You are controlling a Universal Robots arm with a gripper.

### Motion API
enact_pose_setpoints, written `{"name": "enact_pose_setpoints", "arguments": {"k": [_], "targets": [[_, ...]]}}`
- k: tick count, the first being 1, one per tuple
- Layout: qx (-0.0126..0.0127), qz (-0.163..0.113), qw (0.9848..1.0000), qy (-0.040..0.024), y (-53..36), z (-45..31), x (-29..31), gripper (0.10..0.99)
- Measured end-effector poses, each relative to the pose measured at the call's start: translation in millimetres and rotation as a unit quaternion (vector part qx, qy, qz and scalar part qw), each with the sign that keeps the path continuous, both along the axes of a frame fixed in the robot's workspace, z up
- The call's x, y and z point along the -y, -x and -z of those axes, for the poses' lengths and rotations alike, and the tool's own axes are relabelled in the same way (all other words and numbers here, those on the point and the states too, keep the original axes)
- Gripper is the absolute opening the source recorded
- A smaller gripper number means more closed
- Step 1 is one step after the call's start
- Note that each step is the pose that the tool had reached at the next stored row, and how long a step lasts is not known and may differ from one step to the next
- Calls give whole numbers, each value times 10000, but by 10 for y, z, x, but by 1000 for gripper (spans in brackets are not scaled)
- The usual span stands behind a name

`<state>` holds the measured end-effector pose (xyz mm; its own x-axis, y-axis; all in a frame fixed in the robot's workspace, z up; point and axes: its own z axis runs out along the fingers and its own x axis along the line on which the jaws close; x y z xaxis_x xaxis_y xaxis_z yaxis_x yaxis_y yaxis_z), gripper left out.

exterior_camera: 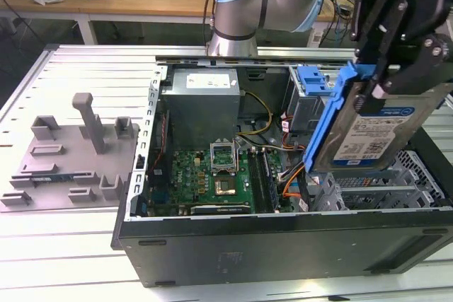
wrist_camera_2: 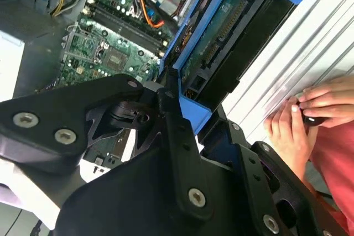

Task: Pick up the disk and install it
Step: 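Insert the disk into the insertion slot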

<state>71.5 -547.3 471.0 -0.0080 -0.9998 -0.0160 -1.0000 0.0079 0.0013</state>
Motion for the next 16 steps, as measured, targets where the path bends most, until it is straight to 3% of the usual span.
{"name": "enact_pose_setpoints", "arguments": {"k": [5,7,16], "targets": [[0,7,10000,0,-294,0,2,369],[0,8,10000,0,-350,0,5,369],[0,56,10000,0,-384,3,23,369]]}}
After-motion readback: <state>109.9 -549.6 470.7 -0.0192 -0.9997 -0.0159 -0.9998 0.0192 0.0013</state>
